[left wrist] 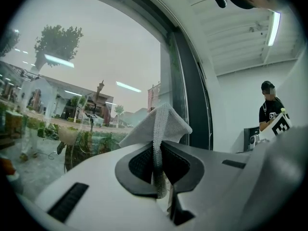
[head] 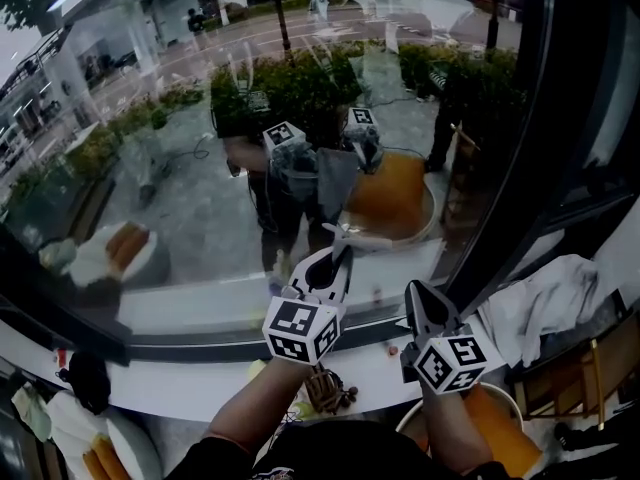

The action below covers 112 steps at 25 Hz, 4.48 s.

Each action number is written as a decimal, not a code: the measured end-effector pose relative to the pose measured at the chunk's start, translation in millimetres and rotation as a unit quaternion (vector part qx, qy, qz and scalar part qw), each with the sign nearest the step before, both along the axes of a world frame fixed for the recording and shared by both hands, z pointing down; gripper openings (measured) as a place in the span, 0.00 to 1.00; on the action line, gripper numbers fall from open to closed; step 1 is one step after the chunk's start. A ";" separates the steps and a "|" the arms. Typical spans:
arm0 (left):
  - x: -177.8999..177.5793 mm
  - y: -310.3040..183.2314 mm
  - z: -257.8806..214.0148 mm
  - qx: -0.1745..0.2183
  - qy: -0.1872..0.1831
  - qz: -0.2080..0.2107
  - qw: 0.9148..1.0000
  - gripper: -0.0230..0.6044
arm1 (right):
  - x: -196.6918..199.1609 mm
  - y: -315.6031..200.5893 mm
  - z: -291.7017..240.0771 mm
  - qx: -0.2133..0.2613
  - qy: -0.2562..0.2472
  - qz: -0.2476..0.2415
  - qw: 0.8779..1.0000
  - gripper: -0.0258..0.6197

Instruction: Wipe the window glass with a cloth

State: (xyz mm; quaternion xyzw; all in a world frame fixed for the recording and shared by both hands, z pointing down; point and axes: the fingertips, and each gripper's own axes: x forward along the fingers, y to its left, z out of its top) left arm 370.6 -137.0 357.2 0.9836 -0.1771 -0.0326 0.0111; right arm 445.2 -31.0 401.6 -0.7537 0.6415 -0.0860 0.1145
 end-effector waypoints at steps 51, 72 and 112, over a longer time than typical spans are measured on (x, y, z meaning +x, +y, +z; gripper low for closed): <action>-40.0 -87.8 -60.1 -0.015 0.041 -0.094 0.995 0.07 | -26.9 -94.5 -75.8 0.006 0.073 -0.070 0.995 0.08; -131.7 -132.4 -42.4 -0.013 0.033 -0.152 0.988 0.07 | -84.0 -125.4 -59.4 0.005 0.065 -0.101 0.993 0.09; -442.0 -276.1 -14.6 -0.015 0.047 -0.235 0.971 0.07 | -339.8 -278.1 -48.0 -0.012 0.088 -0.169 0.982 0.09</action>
